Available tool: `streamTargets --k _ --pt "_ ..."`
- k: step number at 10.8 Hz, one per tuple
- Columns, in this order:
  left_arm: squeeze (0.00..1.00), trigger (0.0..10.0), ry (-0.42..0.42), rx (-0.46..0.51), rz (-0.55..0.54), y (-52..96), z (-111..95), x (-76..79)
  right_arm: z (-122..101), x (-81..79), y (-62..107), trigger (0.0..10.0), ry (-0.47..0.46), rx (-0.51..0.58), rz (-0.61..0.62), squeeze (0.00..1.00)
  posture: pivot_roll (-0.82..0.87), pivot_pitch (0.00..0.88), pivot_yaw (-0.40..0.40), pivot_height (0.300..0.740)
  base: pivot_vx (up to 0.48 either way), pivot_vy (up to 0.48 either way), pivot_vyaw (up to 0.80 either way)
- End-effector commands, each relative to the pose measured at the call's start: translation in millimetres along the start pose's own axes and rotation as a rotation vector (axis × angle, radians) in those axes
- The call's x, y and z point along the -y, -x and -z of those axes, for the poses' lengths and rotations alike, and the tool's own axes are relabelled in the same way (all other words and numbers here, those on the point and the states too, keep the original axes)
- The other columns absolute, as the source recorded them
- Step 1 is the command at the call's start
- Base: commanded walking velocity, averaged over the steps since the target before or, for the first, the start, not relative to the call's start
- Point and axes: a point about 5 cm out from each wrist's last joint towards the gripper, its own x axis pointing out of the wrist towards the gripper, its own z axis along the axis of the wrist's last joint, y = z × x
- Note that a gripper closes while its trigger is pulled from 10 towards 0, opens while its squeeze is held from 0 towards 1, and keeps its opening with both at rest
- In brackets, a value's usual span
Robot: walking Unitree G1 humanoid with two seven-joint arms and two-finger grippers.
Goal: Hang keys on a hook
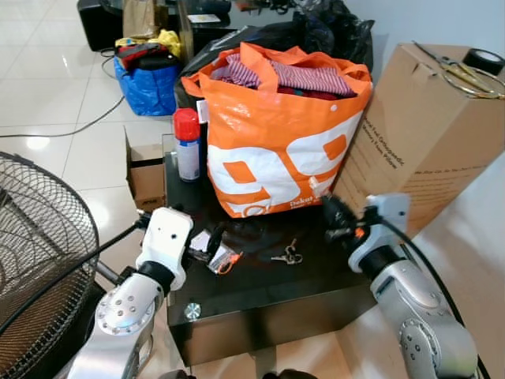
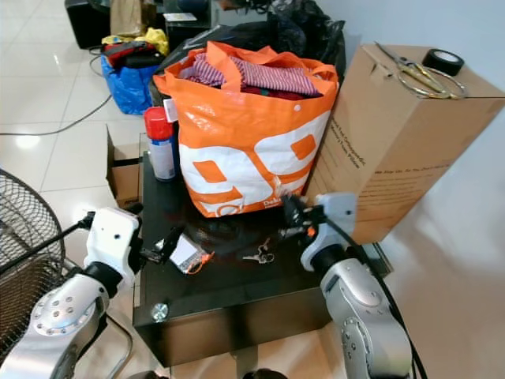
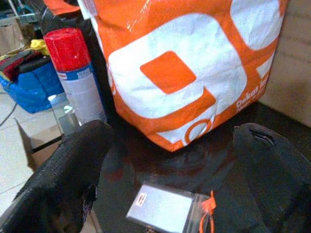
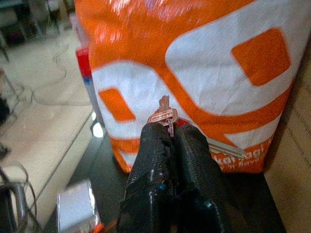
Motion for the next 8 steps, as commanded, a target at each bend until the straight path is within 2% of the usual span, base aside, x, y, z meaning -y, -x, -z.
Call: streamTargets --k 1,2,3,4,5,6,7,8 --pt "0.53 10.0 -0.025 -0.043 0.02 0.1 6 2.1 8 -0.4 -6.4 0.0 0.094 -0.078 -0.021 0.0 0.02 0.0 -0.085 0.74 0.0 0.0 0.0" --pt "0.54 10.0 -0.093 -0.137 0.08 3.3 21 3.9 31 4.1 -16.7 0.0 0.308 -0.239 -0.037 0.0 0.02 0.0 -0.075 0.74 0.0 0.0 0.0" --pt "0.55 10.0 -0.17 -0.21 0.152 11.9 37 1.8 45 -10.2 -28.1 0.0 0.259 -0.28 -0.159 0.0 0.02 0.0 -0.075 0.74 0.0 0.0 0.0" --pt "0.55 10.0 -0.165 -0.211 0.159 13.2 39 -0.4 51 -12.6 -31.3 0.0 0.199 -0.315 -0.162 0.0 0.02 0.0 -0.079 0.74 0.0 0.0 0.0" --pt "0.55 10.0 -0.184 -0.222 0.168 12.2 40 -3.4 72 5.0 -29.4 0.0 0.624 -0.448 -0.129 0.0 0.02 0.0 -0.074 0.74 0.0 0.0 0.0" --pt "0.55 10.0 -0.181 -0.212 0.164 7.2 36 -5.2 64 -0.5 -33.3 0.0 0.307 -0.412 -0.126 0.0 0.02 0.0 -0.076 0.74 0.0 0.0 0.0" --pt "0.56 10.0 -0.184 -0.215 0.17 6.2 37 -3.3 61 0.8 -34.6 0.0 0.432 -0.396 -0.182 0.0 0.03 0.0 -0.076 0.74 0.0 0.0 0.0" --pt "0.55 10.0 -0.179 -0.21 0.187 5.4 38 -0.3 54 -6.0 -37.0 0.0 0.153 -0.372 -0.194 0.0 0.03 0.0 -0.077 0.74 0.0 0.0 0.0"
